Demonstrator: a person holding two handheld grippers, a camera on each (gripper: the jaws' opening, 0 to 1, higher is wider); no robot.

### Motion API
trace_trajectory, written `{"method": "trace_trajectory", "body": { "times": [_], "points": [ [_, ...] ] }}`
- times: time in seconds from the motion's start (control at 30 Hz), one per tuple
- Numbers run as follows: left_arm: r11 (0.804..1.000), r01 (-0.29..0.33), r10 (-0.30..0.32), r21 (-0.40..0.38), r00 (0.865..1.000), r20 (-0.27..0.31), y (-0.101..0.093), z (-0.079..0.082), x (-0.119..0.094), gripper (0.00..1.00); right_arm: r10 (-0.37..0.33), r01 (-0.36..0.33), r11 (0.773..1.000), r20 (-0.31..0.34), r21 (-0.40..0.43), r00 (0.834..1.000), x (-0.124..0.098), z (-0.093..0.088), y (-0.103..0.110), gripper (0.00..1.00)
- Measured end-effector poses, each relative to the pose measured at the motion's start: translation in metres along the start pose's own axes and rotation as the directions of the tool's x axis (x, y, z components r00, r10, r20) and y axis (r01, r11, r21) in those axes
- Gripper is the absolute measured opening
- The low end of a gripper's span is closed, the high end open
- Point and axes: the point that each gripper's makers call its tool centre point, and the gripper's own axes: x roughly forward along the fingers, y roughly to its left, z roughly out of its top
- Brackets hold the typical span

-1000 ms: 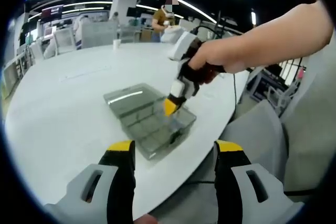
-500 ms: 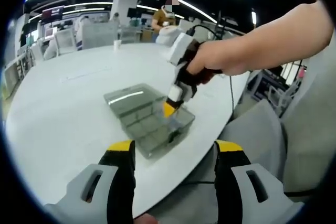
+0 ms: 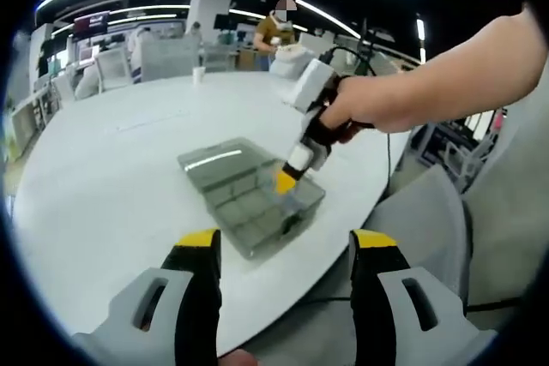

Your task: Insert the divider into the dual guide fixture by aligning both edges with the guide slots and pushing it downward to the bottom, including one-sided entry, uneven engagement, binding, and posture correction.

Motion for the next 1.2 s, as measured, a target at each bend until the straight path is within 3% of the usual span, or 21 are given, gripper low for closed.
{"method": "trace_trajectory", "body": {
  "times": [0.17, 0.23, 0.27, 0.37, 0.4, 0.53, 0.7, 0.87, 0.9, 0.97, 1.0, 1.13, 1.2],
  "points": [
    [1.0, -0.02, 0.02, -0.004, 1.0, -0.006, 0.003, -0.001, -0.003, 0.59, 0.067, -0.06, 0.996, 0.095, -0.069, 0.993, -0.009, 0.011, 0.005, 0.13],
    [1.0, -0.027, 0.026, -0.005, 1.0, -0.012, 0.004, -0.002, -0.004, 0.59, 0.106, -0.096, 0.992, 0.129, -0.086, 0.986, -0.015, 0.011, 0.009, 0.13],
    [1.0, -0.03, 0.03, -0.002, 0.999, -0.018, 0.004, -0.003, -0.005, 0.59, 0.154, -0.136, 0.984, 0.16, -0.118, 0.975, -0.018, 0.013, 0.015, 0.12],
    [0.999, -0.038, 0.038, 0.002, 0.999, -0.027, 0.005, -0.004, -0.006, 0.59, 0.189, -0.165, 0.977, 0.192, -0.136, 0.963, -0.025, 0.009, 0.016, 0.12],
    [0.999, -0.044, 0.044, 0.002, 0.999, -0.03, 0.006, -0.004, -0.006, 0.59, 0.236, -0.197, 0.963, 0.22, -0.186, 0.947, -0.028, 0.01, 0.022, 0.12],
    [0.998, -0.056, 0.056, -0.001, 0.998, -0.036, 0.007, -0.002, -0.006, 0.59, 0.275, -0.193, 0.935, 0.264, -0.298, 0.925, -0.041, 0.006, 0.023, 0.13],
    [0.998, -0.065, 0.065, 0.0, 0.997, -0.046, 0.006, -0.002, -0.003, 0.6, 0.322, -0.219, 0.921, 0.311, -0.322, 0.894, -0.059, 0.0, 0.018, 0.12],
    [0.997, -0.082, 0.082, 0.001, 0.995, -0.063, 0.009, -0.005, -0.005, 0.6, 0.404, -0.244, 0.887, 0.404, -0.392, 0.821, -0.079, 0.004, 0.023, 0.15],
    [0.996, -0.087, 0.087, -0.001, 0.994, -0.066, 0.01, -0.005, -0.006, 0.6, 0.417, -0.246, 0.879, 0.41, -0.407, 0.811, -0.082, 0.002, 0.023, 0.15],
    [0.996, -0.094, 0.094, -0.001, 0.993, -0.076, 0.013, -0.006, -0.006, 0.6, 0.418, -0.246, 0.879, 0.411, -0.41, 0.81, -0.086, -0.004, 0.02, 0.16],
    [0.995, -0.097, 0.097, -0.001, 0.992, -0.081, 0.013, -0.007, -0.006, 0.6, 0.436, -0.245, 0.868, 0.429, -0.431, 0.791, -0.09, -0.005, 0.021, 0.16],
    [0.994, -0.108, 0.107, -0.005, 0.989, -0.099, 0.016, -0.009, -0.007, 0.6, 0.475, -0.267, 0.855, 0.465, -0.445, 0.747, -0.1, -0.011, 0.023, 0.23],
    [0.993, -0.115, 0.113, -0.014, 0.988, -0.106, 0.018, -0.011, -0.006, 0.6, 0.488, -0.282, 0.852, 0.473, -0.441, 0.734, -0.103, -0.016, 0.023, 0.25]
  ]
}}
